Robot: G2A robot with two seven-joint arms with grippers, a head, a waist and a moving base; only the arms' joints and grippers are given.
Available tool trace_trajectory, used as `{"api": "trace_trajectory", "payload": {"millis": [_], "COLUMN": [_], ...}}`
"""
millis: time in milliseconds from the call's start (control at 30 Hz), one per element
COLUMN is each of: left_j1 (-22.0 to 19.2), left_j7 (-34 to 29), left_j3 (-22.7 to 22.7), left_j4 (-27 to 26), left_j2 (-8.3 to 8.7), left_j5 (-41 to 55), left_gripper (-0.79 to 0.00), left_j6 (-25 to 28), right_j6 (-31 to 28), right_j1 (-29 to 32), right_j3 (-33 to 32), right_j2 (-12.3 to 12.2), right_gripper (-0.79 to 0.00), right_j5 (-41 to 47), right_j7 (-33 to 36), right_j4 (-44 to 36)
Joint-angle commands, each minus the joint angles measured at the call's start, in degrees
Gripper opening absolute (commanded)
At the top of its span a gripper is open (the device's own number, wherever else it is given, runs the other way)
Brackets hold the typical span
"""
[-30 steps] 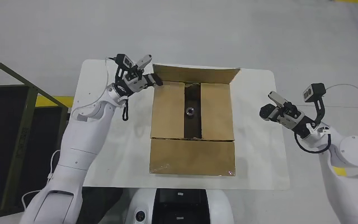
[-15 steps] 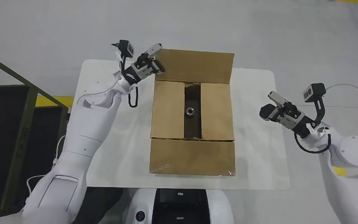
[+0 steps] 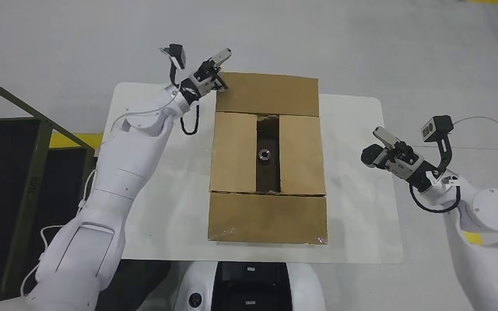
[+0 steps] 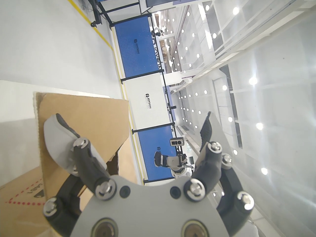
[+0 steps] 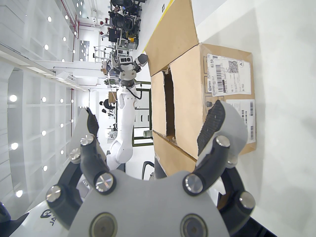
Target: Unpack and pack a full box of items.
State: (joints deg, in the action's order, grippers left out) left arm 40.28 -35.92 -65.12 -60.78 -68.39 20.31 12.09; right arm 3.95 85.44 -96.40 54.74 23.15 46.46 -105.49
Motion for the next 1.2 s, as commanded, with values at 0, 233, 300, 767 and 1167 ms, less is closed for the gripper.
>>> {"api": "trace_trajectory", "payload": {"millis": [0,233,300,767,1167], "left_j1": [-1.4,-4.9,-5.4,-6.2,-6.8], "left_j7": [0.0,-1.4,-2.2,-5.9,-10.2], "left_j3": [0.4,2.6,3.1,4.5,3.7], "left_j4": [1.9,7.3,8.2,12.1,13.4], "left_j2": [-0.23,-0.85,-1.01,-1.48,-1.02], "left_j5": [-0.5,-4.7,-5.3,-8.7,-11.0], "left_gripper": [0.0,0.0,0.0,0.0,0.0], "left_j6": [-0.4,-2.1,-1.8,0.1,0.0], "right_j6": [0.0,0.0,0.0,0.0,0.0], "right_j1": [0.0,0.0,0.0,0.0,0.0], "right_j3": [0.0,0.0,0.0,0.0,0.0], "right_j2": [0.0,0.0,0.0,0.0,0.0], "right_gripper": [0.0,0.0,0.0,0.0,0.0], "right_j5": [0.0,0.0,0.0,0.0,0.0], "right_j7": [0.0,0.0,0.0,0.0,0.0], "right_j4": [0.0,0.0,0.0,0.0,0.0]}}
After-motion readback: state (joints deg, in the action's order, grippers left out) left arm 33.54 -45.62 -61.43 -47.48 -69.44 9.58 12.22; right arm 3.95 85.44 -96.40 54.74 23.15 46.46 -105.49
